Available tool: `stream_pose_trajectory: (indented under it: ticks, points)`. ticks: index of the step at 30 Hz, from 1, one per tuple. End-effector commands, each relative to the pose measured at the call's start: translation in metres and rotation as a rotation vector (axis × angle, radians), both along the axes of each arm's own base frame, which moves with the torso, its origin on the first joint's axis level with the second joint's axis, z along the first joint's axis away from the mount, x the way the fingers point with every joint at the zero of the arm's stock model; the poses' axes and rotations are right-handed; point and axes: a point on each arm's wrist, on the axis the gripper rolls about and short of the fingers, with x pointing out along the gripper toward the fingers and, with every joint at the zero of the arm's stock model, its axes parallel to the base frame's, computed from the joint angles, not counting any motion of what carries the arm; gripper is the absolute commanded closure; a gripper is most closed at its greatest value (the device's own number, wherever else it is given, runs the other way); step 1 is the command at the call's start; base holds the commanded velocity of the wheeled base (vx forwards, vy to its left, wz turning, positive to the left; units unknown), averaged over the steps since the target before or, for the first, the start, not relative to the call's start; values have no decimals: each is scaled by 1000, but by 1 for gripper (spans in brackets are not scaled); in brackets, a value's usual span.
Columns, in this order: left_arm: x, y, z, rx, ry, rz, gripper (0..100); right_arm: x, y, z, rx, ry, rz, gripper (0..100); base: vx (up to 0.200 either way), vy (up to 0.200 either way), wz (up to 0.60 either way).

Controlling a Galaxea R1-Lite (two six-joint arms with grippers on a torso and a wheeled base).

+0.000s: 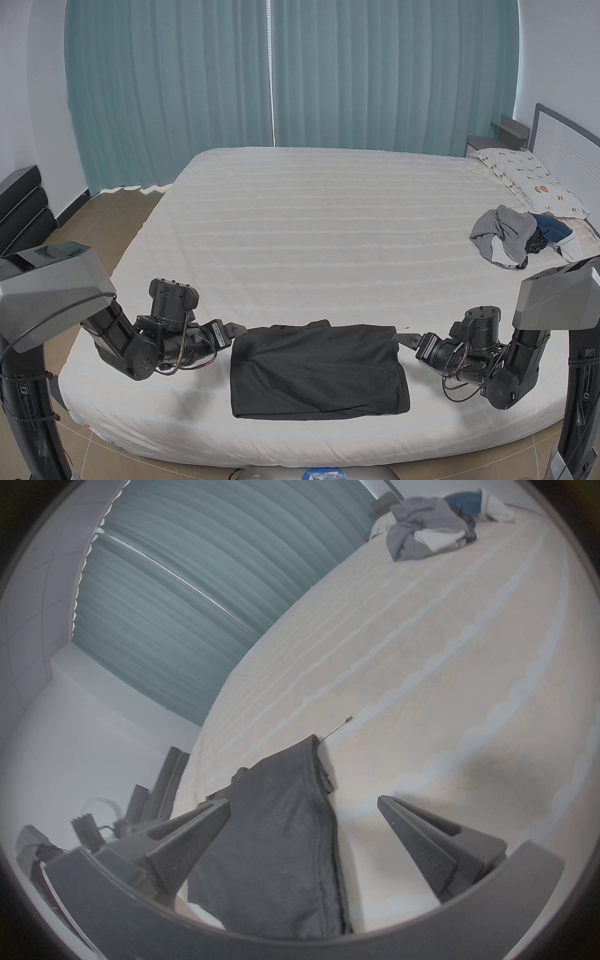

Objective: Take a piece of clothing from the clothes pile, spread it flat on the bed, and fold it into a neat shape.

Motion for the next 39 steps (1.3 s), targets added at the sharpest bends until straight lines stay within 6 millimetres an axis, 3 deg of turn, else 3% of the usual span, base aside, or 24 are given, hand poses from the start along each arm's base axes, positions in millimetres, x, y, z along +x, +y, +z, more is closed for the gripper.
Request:
stream_pose_trajectory:
  ticks: [1,4,8,10,11,14,18,21,22,23,28,29,31,35,36,37,39]
  points:
    - [0,7,22,6,-72,1,0,-4,1,-1,-67,-15,-15,0,0,0,0]
    - [-3,7,26,36,-89,18,0,-5,1,1,-112,-37,-43,0,0,0,0]
    - [-10,23,69,56,-221,148,0,-13,-4,46,-132,-168,-111,0,0,0,0]
    - [-11,25,74,55,-233,156,0,-15,-5,51,-136,-182,-115,0,0,0,0]
    - [-23,33,95,43,-284,179,0,-29,-12,73,-186,-251,-123,0,0,0,0]
    - [-43,44,129,26,-386,216,0,-57,-23,101,-254,-338,-103,0,0,0,0]
    - [-75,54,168,19,-516,285,0,-93,-34,128,-318,-449,-99,0,0,0,0]
    - [-103,61,188,9,-592,309,0,-111,-41,142,-373,-515,-148,0,0,0,0]
    - [-104,61,189,8,-597,308,0,-112,-42,143,-378,-517,-150,0,0,0,0]
    - [-125,66,198,40,-654,296,0,-124,-46,150,-418,-555,-189,0,0,0,0]
    - [-174,82,205,195,-761,301,0,-160,-58,163,-504,-651,-228,0,0,0,0]
    - [-174,82,205,195,-761,301,0,-160,-58,163,-504,-651,-228,0,0,0,0]
    - [-201,88,207,240,-815,324,0,-181,-67,166,-551,-682,-248,0,0,0,0]
    - [-237,96,205,322,-842,358,0,-208,-80,173,-582,-700,-313,0,0,0,0]
    - [-238,96,204,323,-842,357,0,-209,-81,173,-585,-699,-316,0,0,0,0]
    - [-256,100,202,339,-845,364,0,-223,-88,173,-626,-690,-351,0,0,0,0]
    - [-273,103,199,344,-846,366,0,-236,-94,175,-665,-696,-388,0,0,0,0]
